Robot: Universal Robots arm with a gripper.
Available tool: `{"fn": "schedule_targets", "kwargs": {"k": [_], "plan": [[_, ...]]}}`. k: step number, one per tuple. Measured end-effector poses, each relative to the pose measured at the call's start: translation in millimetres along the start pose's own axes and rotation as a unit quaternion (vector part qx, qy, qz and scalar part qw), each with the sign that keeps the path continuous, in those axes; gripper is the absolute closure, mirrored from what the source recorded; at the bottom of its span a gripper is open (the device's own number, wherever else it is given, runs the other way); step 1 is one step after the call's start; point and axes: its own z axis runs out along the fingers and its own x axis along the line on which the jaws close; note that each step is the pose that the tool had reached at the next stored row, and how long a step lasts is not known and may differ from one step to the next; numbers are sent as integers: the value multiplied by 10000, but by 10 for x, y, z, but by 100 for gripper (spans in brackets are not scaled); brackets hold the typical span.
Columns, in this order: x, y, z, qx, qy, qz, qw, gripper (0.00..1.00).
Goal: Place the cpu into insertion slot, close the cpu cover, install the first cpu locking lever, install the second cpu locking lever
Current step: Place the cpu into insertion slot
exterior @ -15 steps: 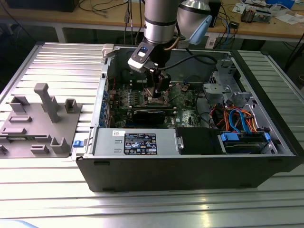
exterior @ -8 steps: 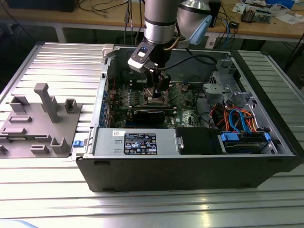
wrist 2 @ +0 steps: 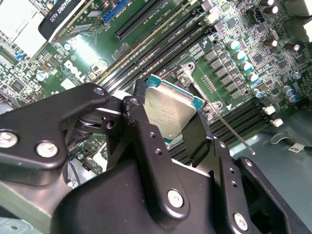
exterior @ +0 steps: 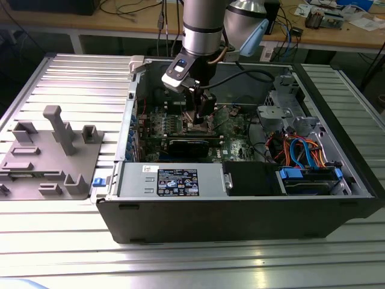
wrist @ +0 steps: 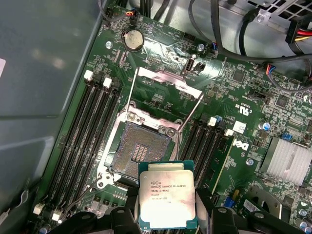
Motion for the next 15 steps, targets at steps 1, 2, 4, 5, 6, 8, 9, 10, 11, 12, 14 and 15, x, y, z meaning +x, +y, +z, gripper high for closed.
{"fn": "schedule_targets", "kwargs": {"k": [1, 2, 4, 5, 6, 8, 9, 10, 11, 12, 14, 15], "plan": [[0, 0, 0, 0, 0, 3, 10000, 45], [0, 0, 1, 0, 0, 6, 10000, 45], [0, 0, 2, 0, 1, 11, 10000, 45], [0, 0, 2, 1, 1, 16, 10000, 45], [0, 0, 2, 1, 0, 19, 10000, 45], [0, 0, 3, 1, 1, 23, 10000, 45], [0, 0, 3, 1, 1, 26, 10000, 45], [0, 0, 3, 1, 0, 28, 10000, 45], [0, 0, 4, 2, 1, 31, 10000, 45], [0, 0, 4, 2, 1, 34, 10000, 45], [0, 0, 5, 2, 1, 39, 10000, 45], [0, 0, 5, 2, 1, 41, 10000, 45]]}}
